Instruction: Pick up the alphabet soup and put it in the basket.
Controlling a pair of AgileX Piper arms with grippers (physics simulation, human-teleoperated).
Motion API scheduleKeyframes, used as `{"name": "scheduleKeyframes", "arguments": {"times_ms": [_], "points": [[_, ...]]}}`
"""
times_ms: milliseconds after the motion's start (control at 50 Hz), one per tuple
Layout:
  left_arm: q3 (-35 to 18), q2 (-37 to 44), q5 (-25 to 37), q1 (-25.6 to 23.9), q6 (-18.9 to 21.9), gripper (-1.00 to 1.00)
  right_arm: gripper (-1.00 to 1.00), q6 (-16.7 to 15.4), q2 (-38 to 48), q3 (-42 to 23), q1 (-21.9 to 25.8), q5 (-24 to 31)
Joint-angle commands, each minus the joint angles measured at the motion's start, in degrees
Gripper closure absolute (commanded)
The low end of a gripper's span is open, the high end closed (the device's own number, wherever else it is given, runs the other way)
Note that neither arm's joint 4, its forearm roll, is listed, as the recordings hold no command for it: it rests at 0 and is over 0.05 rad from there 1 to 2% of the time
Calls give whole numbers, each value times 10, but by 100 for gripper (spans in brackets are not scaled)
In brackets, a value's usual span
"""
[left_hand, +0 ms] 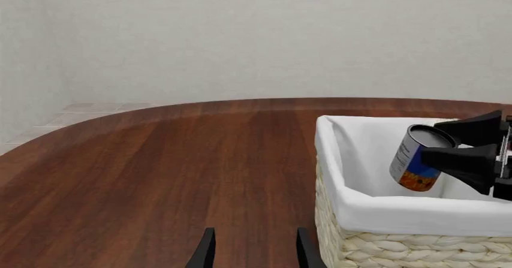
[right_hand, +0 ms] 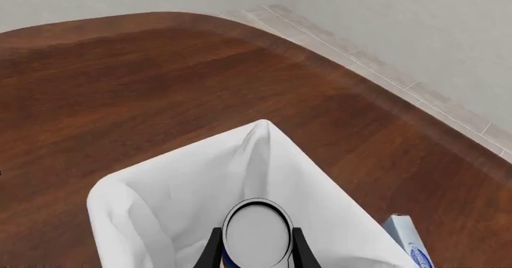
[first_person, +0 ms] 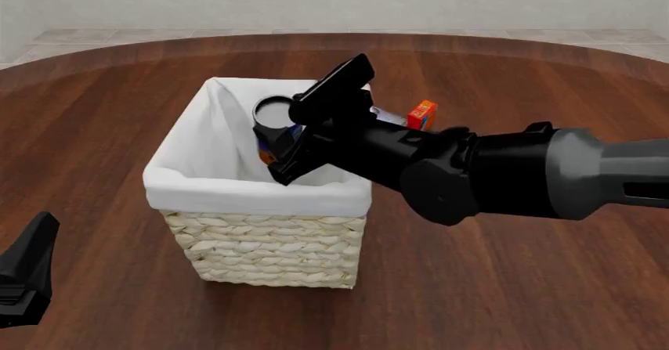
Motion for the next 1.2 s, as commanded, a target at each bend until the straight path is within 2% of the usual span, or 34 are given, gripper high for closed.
{"name": "scheduleKeyframes", "arguments": {"times_ms": [20, 980, 1160, 1180, 1200], "points": [[0, 0, 0, 0, 0, -100, 100, 11, 2, -5, -1, -4], [0, 0, 0, 0, 0, -100, 100, 16, 21, -5, -5, -10], [0, 0, 0, 0, 0, -100, 100, 29, 28, -16, -15, 0], [0, 0, 0, 0, 0, -100, -100, 30, 28, -16, -13, 1], [0, 0, 0, 0, 0, -100, -100, 31, 29, -16, -15, 0]]}}
